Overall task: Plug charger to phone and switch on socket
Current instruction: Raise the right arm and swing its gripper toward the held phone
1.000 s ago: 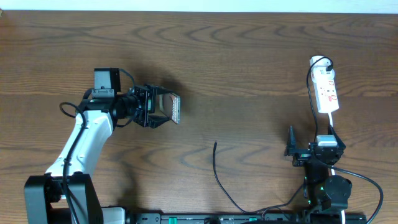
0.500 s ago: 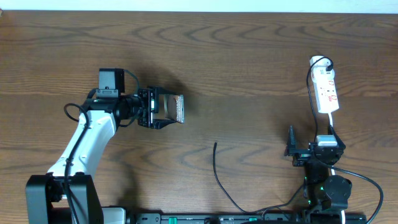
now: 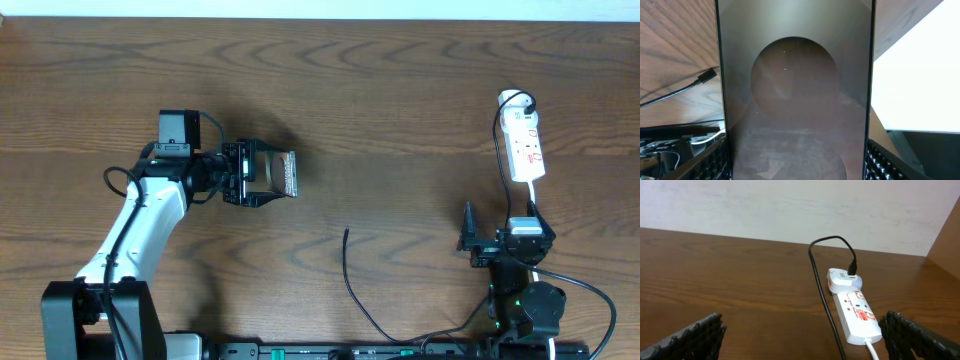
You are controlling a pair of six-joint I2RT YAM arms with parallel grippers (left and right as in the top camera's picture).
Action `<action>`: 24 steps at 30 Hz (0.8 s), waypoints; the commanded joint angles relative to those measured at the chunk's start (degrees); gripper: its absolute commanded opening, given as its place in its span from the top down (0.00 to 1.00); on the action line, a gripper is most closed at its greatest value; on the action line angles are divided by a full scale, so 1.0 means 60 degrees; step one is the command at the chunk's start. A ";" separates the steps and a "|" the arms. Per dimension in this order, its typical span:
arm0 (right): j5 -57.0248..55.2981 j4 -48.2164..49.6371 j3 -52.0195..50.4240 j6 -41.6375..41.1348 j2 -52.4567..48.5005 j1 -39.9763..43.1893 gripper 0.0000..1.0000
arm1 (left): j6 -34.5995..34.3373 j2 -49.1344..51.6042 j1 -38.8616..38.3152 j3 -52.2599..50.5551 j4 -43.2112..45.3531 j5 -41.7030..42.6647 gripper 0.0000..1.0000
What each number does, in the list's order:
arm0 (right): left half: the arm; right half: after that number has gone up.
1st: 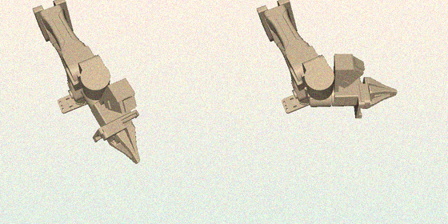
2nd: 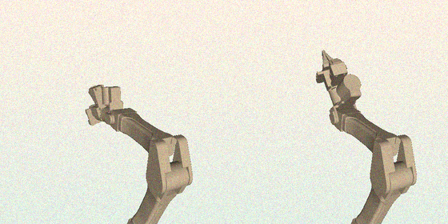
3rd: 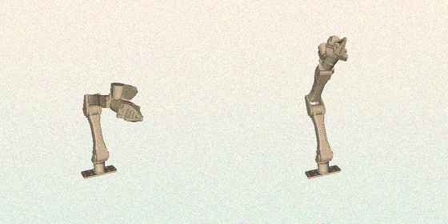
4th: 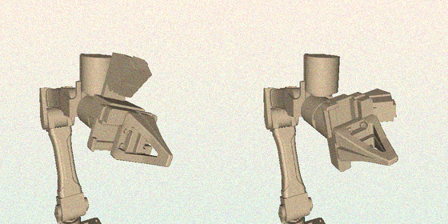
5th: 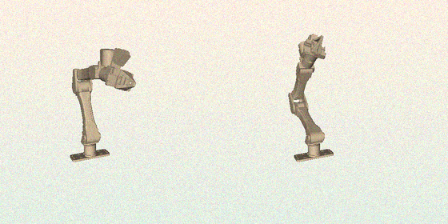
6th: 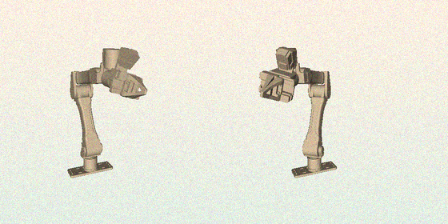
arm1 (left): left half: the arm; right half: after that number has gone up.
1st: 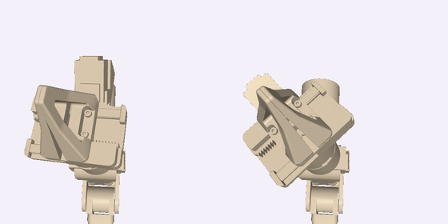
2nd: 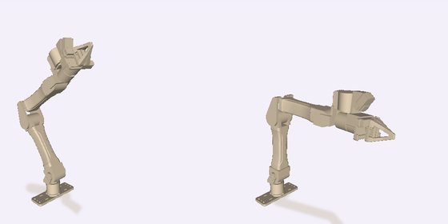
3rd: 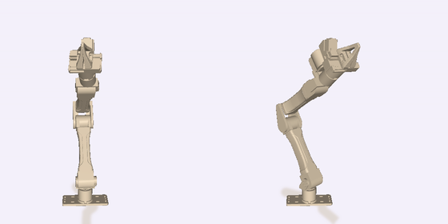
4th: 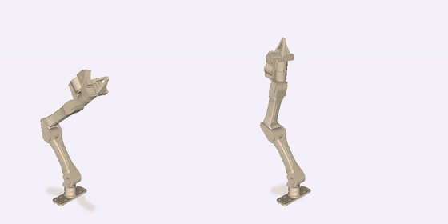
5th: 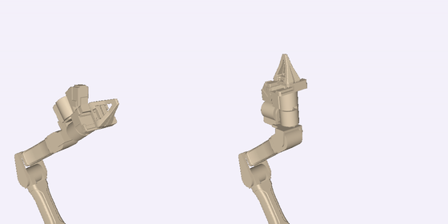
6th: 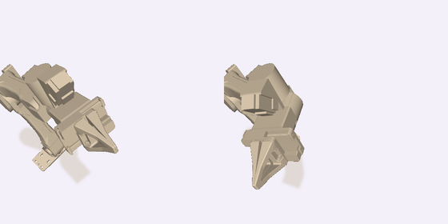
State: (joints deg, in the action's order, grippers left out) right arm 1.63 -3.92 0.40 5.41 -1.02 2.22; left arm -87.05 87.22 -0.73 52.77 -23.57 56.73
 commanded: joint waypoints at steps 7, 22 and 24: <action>0.0321 0.0018 -0.0015 -0.0109 0.0044 -0.0073 0.01 | -0.0047 -0.0200 0.0000 0.0066 0.0018 0.0433 0.93; 0.1909 -0.0091 0.1632 -0.1497 -0.0266 -0.0073 0.01 | -0.0047 -0.0200 0.0000 0.0066 0.0025 0.0055 0.93; 0.1931 -0.0488 0.2412 -0.1497 -0.0769 -0.0073 0.01 | -0.0047 -0.0200 -0.0004 0.0066 0.0025 -0.0080 0.92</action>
State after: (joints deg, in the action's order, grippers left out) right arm 11.42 -5.63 7.92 -1.69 -2.72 2.22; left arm -87.05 87.22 -0.73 52.77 -23.57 55.96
